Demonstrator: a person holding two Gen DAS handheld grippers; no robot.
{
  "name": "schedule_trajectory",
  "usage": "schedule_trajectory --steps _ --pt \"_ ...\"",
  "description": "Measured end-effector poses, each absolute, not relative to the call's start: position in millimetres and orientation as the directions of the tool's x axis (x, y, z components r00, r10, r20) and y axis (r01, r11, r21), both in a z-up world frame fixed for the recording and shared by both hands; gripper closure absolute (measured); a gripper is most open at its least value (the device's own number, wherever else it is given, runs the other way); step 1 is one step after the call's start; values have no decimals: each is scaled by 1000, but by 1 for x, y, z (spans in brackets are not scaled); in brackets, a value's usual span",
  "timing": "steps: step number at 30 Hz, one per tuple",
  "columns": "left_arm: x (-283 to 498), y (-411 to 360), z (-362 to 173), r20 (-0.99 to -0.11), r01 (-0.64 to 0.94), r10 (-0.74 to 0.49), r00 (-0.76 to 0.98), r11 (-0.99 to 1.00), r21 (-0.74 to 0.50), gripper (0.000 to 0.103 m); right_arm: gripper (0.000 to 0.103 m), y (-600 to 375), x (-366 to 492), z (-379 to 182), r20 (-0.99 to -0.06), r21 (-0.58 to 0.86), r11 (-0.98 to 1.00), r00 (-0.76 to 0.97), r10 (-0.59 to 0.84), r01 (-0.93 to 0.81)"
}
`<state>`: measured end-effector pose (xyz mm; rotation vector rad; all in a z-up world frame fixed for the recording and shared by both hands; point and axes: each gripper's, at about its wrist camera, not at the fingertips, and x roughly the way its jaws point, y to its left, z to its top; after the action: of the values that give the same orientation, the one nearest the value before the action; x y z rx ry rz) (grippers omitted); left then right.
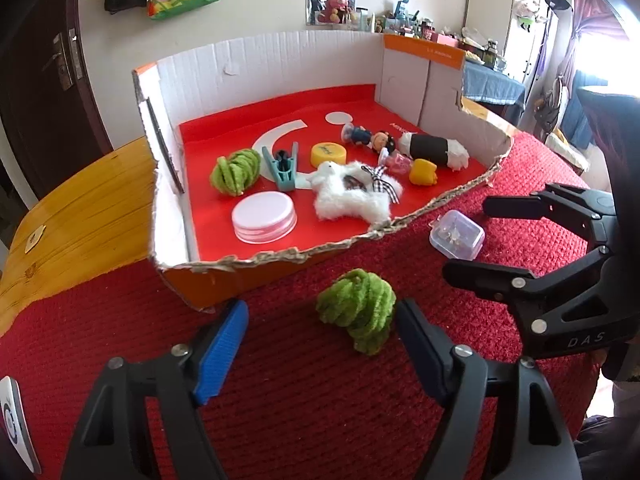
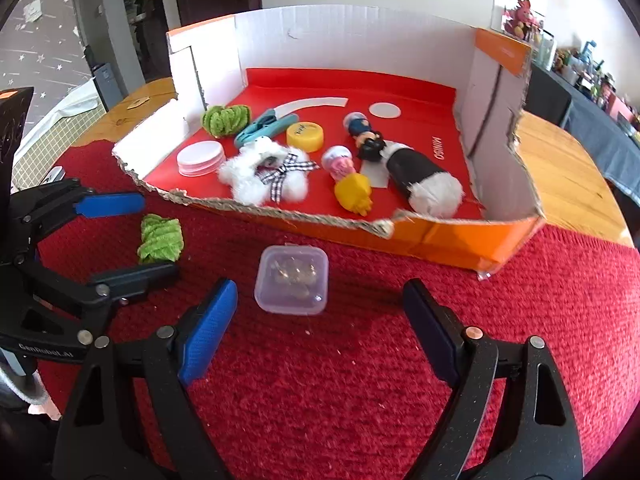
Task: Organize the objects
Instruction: 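Grasp the green yarn ball with the left tool while the right tool grasps the clear container, then carry the yarn ball and clear container into the box and lower them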
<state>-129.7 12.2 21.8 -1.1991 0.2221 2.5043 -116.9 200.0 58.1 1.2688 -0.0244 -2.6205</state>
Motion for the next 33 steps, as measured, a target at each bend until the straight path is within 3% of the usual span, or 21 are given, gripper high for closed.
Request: schedule_trajectory --steps 3,8,9,10,33 --pt "-129 15 21 -778 -392 260 -572 -920 -19 34 40 198 -119 58 -771 102 -974 -603 -207 204" --pt "-127 15 22 -765 -400 288 -576 -916 -44 59 62 195 -115 59 -759 93 -968 -613 -219 231" --pt "-126 14 22 -763 -404 301 -572 -913 -58 68 67 194 -114 58 -758 92 -967 -613 -223 238" --pt "-126 13 22 -760 -406 314 -568 -911 -74 68 70 194 -113 58 -755 91 -965 -615 -228 246" --pt "-88 9 63 -684 -423 382 -622 -898 -116 69 70 198 -77 89 -689 156 -937 -646 -330 313"
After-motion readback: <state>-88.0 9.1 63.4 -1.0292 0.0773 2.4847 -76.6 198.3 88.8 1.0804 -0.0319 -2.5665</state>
